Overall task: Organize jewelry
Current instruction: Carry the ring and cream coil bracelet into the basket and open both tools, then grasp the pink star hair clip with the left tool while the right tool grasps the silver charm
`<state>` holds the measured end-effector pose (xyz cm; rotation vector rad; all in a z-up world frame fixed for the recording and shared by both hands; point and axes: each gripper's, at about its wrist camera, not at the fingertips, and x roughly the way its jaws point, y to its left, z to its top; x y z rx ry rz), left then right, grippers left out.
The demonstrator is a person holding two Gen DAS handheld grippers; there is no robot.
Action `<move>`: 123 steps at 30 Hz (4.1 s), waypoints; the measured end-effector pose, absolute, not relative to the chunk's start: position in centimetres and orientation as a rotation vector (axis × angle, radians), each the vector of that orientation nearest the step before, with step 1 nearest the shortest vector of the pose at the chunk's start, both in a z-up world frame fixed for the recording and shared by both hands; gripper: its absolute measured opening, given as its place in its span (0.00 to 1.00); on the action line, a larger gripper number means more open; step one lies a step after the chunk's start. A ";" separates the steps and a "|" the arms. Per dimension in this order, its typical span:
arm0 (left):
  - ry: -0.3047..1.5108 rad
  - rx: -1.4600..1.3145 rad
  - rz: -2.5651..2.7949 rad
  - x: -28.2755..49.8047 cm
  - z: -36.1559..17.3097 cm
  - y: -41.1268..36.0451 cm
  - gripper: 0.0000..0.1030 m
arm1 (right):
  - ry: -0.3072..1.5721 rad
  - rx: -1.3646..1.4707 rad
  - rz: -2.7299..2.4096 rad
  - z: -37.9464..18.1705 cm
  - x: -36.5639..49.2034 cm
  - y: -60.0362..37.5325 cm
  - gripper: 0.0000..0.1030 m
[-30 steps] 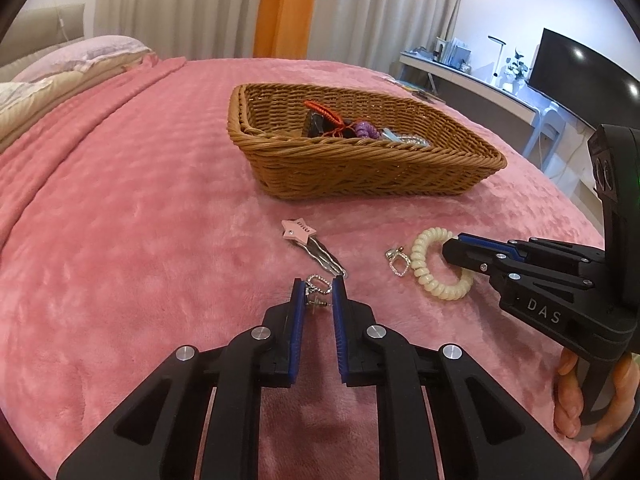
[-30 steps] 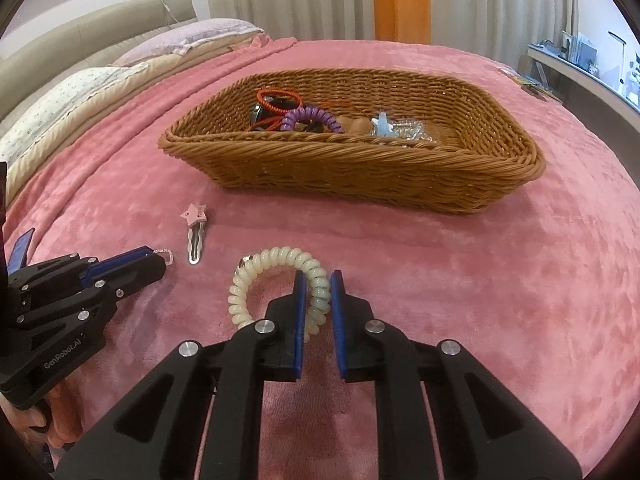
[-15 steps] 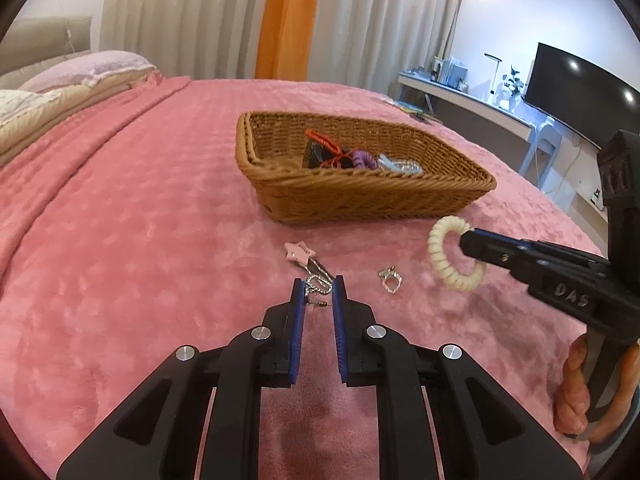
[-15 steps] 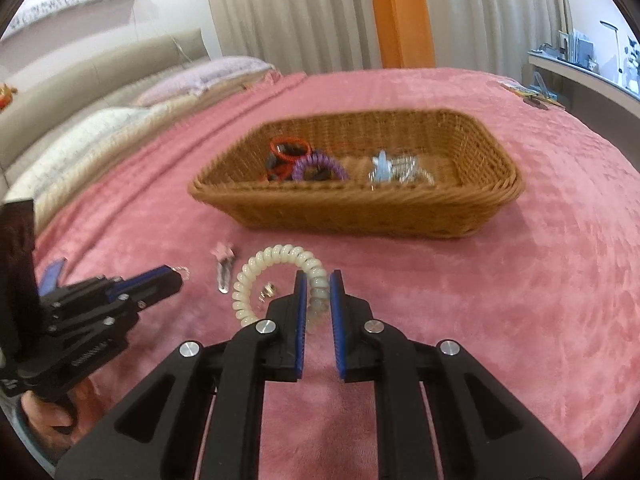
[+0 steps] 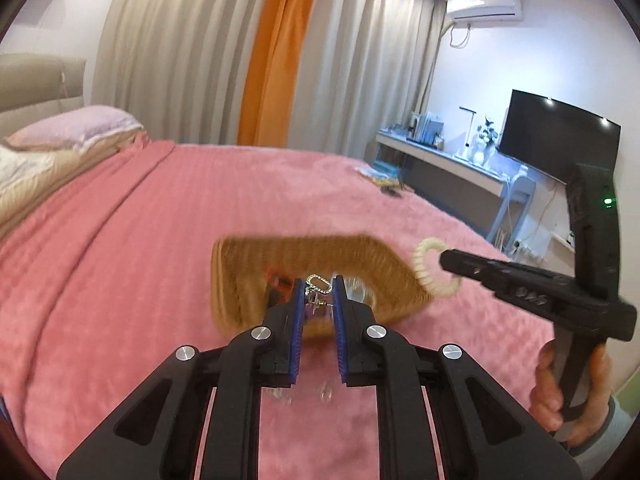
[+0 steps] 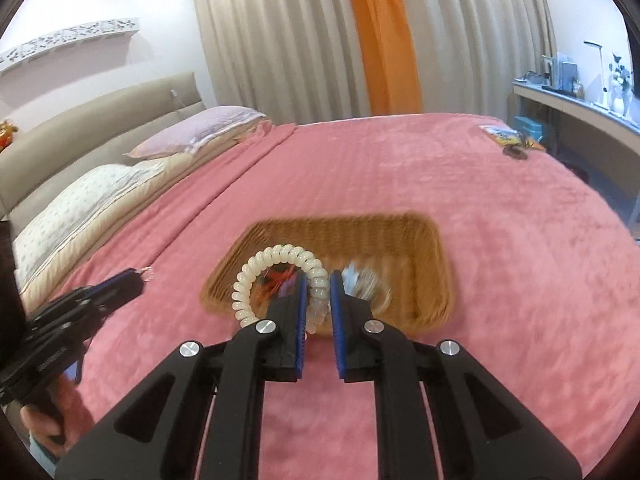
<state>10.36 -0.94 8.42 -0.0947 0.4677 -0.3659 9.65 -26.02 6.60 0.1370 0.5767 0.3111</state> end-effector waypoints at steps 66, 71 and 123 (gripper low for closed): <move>0.634 -0.260 -0.261 13.2 -2.5 5.2 0.57 | 0.823 -0.030 0.383 -6.0 9.0 -15.9 0.35; 0.675 -0.231 -0.254 13.6 -3.4 4.6 0.55 | 0.870 -0.045 0.375 -7.0 9.8 -15.2 0.19; 0.789 -0.042 -0.277 15.3 -5.3 -0.6 0.02 | 0.838 0.025 0.378 -7.2 10.0 -20.4 0.09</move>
